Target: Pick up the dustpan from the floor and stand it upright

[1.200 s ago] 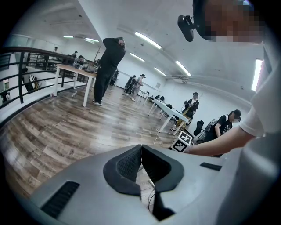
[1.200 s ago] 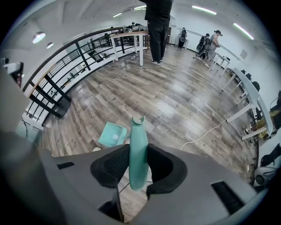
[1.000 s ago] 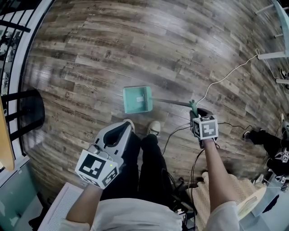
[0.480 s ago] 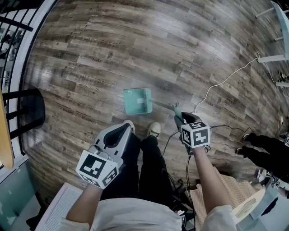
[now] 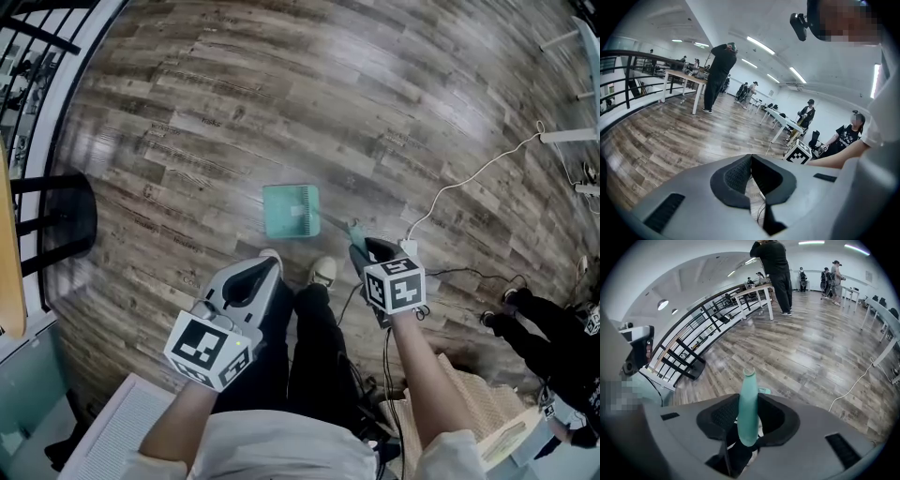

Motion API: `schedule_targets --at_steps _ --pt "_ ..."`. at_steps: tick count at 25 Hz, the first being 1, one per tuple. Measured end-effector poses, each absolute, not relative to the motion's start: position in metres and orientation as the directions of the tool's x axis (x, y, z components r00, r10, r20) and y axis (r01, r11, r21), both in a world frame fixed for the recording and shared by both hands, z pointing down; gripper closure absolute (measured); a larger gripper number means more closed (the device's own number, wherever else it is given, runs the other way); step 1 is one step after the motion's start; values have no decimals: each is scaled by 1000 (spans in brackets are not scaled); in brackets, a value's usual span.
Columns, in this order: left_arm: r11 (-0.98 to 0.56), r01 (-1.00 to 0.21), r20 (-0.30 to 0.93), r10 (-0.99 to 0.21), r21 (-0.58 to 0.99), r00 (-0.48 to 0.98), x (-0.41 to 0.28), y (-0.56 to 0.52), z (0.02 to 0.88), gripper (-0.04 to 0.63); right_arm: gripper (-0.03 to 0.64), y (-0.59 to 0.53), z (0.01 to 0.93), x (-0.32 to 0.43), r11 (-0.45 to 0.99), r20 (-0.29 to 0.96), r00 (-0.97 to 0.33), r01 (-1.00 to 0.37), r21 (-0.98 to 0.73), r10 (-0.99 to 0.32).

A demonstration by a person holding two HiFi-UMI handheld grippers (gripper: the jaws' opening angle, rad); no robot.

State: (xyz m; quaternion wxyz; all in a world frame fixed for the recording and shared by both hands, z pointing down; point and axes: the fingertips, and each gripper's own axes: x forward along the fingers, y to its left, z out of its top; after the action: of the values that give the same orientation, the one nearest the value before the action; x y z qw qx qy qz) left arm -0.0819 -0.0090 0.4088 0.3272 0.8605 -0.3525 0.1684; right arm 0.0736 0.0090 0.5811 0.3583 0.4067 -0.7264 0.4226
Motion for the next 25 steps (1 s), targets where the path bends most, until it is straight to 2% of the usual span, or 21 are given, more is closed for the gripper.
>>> schedule_targets --at_steps 8,25 --pt "-539 -716 522 -495 443 695 -83 -6 408 571 477 7 579 45 340 849 -442 -877 -340 -289" --pt "-551 -715 518 -497 431 696 -82 -2 392 572 452 6 567 46 316 829 -441 -886 -340 -344"
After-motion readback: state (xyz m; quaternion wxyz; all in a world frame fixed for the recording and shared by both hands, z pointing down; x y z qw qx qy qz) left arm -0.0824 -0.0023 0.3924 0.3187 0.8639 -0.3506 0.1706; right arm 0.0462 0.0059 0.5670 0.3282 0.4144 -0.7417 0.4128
